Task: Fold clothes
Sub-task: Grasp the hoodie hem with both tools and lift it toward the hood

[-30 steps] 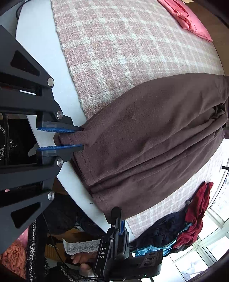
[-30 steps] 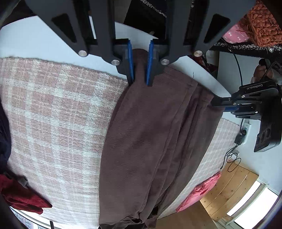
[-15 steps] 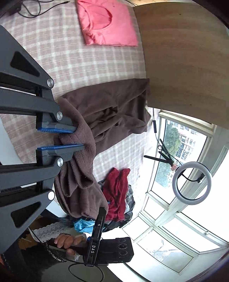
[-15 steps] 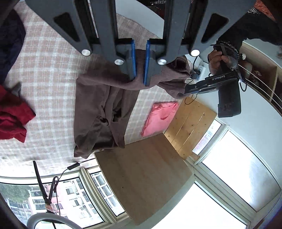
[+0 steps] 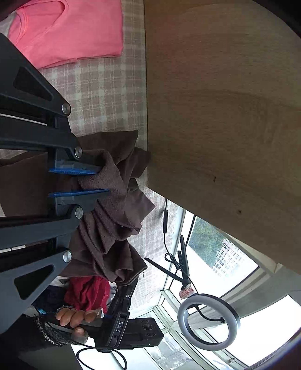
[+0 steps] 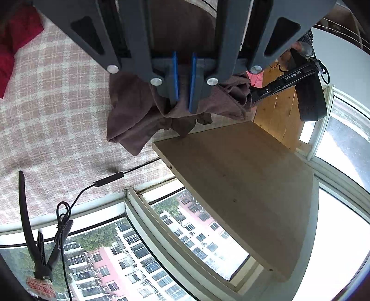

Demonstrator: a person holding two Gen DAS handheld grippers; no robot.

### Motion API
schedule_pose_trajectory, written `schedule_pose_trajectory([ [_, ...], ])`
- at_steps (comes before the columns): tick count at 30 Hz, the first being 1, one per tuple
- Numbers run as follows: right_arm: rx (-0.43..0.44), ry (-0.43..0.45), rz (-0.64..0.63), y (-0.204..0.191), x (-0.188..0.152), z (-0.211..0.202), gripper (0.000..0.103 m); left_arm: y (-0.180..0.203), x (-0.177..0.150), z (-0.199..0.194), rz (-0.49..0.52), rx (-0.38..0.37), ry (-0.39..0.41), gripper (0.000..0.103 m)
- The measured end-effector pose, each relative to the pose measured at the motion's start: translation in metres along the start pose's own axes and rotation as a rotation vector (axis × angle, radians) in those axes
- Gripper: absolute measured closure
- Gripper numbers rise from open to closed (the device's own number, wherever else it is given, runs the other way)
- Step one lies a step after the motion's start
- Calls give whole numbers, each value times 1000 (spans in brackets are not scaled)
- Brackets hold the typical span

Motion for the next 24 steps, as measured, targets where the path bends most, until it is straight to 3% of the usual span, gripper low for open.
schedule_pose_trajectory([
  [4,-63,-70,63,49,11,42,95,-5,8,58,38,22,-86,92],
  [7,-36,-102,149,69,16,51,93,-8,9,89,26,34,-169,91],
  [11,1,-133,248,87,23,53,87,-13,16,88,-16,-22,-216,89],
  [12,-13,-130,236,84,25,47,83,-13,18,83,-14,-31,-207,89],
  [14,-42,-91,174,70,29,27,62,-12,22,69,2,-30,-169,87],
  [16,-77,-66,97,58,31,14,61,-10,23,52,29,-21,-116,75],
  [21,-200,-135,-132,41,19,31,61,-21,7,0,55,-9,58,64],
  [24,-274,-175,-271,31,11,42,61,-28,-10,8,70,3,43,57],
])
Point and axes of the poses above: each gripper's, at about its wrist camera, not at the fingertips, and z roughly the way its jaws point, y to its right, x to its top, the point moved 3 cm from there along z, roughly the way its jaws point, and after that the axes turned 15 degrees about x, right-handed, at the moved point
